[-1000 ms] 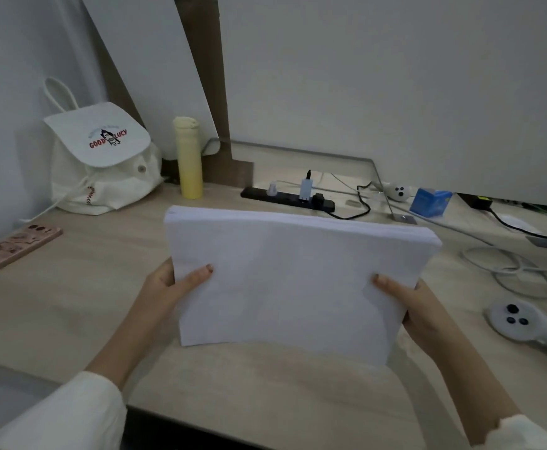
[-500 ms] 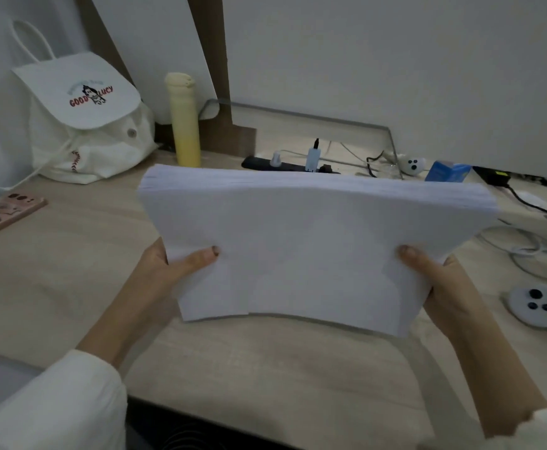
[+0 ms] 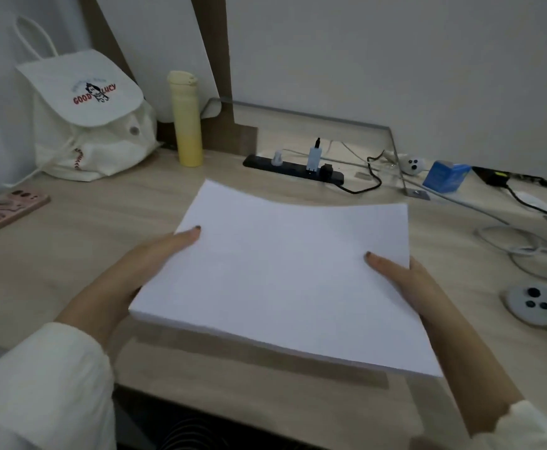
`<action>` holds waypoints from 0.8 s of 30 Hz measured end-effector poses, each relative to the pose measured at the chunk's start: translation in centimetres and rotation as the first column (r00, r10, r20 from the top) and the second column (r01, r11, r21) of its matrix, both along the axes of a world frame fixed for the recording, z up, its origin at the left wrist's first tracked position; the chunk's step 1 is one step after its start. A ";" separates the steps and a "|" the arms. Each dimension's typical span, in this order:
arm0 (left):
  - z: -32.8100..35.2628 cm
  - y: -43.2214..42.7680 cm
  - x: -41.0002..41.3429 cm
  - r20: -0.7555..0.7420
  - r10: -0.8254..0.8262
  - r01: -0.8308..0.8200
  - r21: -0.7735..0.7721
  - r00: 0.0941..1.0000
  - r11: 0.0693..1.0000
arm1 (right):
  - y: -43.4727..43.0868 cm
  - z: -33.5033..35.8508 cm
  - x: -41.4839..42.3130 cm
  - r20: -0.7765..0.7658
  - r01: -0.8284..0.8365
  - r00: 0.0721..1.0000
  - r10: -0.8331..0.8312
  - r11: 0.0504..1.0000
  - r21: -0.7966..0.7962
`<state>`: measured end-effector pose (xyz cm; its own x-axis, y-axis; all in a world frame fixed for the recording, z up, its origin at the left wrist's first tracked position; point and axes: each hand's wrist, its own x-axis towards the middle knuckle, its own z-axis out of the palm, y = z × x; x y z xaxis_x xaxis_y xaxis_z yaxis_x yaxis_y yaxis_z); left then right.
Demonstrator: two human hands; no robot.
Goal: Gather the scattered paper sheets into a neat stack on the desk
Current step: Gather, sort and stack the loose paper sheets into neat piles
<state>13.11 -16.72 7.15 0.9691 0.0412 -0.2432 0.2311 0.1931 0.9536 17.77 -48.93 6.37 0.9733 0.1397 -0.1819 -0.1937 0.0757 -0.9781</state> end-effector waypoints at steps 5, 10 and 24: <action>0.2 1.3 -2.4 0.007 0.140 -0.109 -0.595 0.990 0.796 | 2.4 -1.1 -2.5 -0.202 0.052 0.979 -0.009 0.976 0.210; -1.3 -2.1 -3.5 0.022 0.215 -0.165 -0.566 0.976 0.808 | 7.5 -3.1 -5.3 -0.283 0.197 0.956 -0.076 0.882 0.429; -2.1 -3.2 -3.8 0.148 0.407 -0.362 -0.257 0.901 0.896 | 8.2 -3.2 -7.7 -0.025 -0.076 0.994 0.106 0.839 0.538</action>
<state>9.34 -19.92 5.07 0.9163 0.3880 -0.0992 -0.0881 0.4369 0.8952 10.10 -40.69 3.19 0.9427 0.3175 -0.1025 -0.2747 0.5644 -0.7784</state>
